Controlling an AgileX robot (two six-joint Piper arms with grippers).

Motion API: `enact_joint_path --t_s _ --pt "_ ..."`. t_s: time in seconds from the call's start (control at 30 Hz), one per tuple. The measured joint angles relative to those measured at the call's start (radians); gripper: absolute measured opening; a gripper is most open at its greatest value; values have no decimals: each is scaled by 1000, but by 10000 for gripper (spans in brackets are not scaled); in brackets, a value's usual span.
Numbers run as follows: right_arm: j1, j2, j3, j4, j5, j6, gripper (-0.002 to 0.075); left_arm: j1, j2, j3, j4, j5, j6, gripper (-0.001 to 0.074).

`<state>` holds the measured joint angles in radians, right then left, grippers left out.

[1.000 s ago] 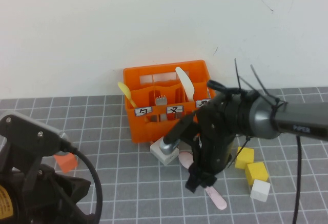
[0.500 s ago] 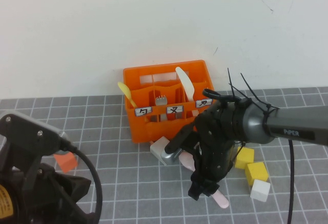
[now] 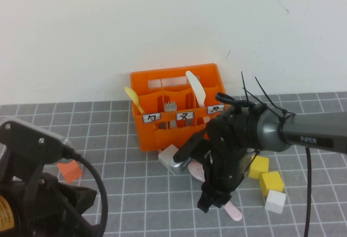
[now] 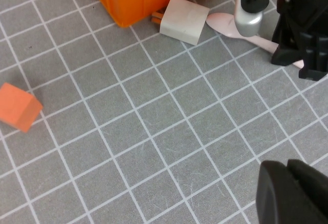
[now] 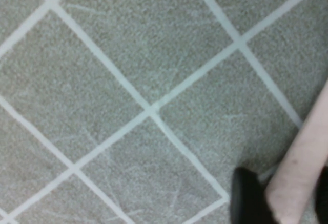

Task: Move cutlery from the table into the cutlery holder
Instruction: Pick up the spoon

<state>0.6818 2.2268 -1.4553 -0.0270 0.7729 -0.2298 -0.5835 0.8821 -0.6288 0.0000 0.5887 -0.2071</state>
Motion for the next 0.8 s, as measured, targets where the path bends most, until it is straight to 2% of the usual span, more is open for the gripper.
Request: enact_joint_path --t_s 0.17,0.23,0.53,0.8 --pt "0 0 0 2 4 0 430 0 0 0 0 -2 -4 0" --pt "0 0 0 2 4 0 449 0 0 0 0 -4 -4 0" --pt "0 0 0 2 6 -56 399 0 0 0 0 -4 -2 -1" --pt "0 13 -3 7 -18 -60 391 0 0 0 0 -4 0 -1"
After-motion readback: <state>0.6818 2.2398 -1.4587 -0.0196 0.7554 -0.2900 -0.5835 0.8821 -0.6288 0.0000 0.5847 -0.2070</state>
